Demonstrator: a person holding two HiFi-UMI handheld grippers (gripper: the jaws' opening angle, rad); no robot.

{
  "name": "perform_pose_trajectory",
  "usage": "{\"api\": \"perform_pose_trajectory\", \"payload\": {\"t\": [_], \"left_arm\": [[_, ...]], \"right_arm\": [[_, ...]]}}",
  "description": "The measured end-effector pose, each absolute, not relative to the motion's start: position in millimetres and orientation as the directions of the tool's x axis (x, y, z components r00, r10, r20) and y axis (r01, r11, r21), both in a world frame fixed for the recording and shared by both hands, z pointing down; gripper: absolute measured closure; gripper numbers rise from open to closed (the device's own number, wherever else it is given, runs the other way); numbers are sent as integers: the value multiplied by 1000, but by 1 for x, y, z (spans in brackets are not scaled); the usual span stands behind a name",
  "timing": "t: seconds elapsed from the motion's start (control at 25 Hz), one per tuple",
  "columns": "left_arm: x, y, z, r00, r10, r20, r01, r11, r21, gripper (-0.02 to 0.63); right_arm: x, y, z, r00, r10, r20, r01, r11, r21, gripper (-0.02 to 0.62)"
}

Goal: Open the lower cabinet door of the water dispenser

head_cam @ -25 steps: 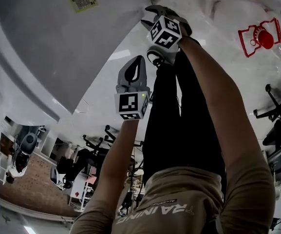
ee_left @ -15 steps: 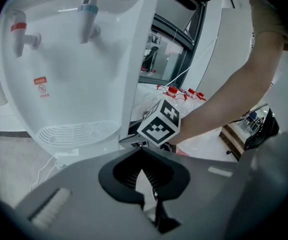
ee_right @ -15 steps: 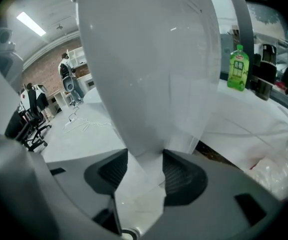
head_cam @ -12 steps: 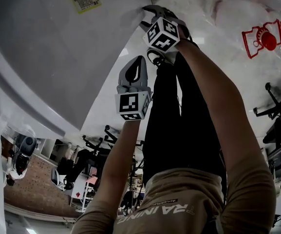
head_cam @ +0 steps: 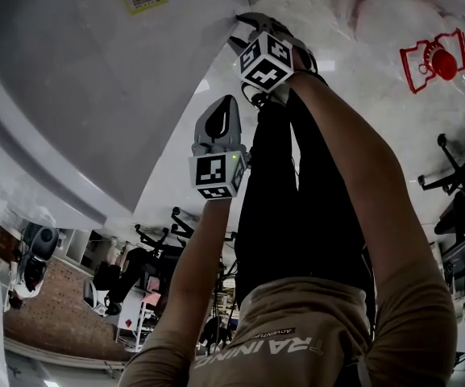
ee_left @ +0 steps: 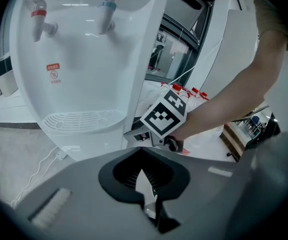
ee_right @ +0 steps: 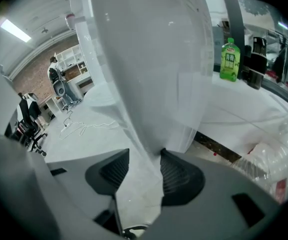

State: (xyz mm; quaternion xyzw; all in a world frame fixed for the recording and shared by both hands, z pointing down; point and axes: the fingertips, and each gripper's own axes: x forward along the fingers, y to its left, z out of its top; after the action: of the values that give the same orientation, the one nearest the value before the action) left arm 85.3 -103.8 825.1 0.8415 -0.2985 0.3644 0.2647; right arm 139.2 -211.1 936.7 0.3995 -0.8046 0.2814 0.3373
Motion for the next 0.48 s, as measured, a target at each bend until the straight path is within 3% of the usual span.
{"api": "perform_pose_trajectory", "payload": {"t": [0.12, 0.28, 0.48], "left_arm": [[83, -103, 827, 551, -314, 773, -704, -672, 229, 606], [81, -101, 827, 547, -324, 772, -716, -659, 231, 606], [74, -95, 828, 531, -316, 787, -724, -652, 227, 606]], "right_arm": [[140, -211, 938, -444, -445, 777, -838, 513, -185, 415], [143, -205, 940, -417, -401, 816, -824, 546, -152, 489], [123, -162, 941, -461, -346, 818, -779, 599, -186, 491]]}}
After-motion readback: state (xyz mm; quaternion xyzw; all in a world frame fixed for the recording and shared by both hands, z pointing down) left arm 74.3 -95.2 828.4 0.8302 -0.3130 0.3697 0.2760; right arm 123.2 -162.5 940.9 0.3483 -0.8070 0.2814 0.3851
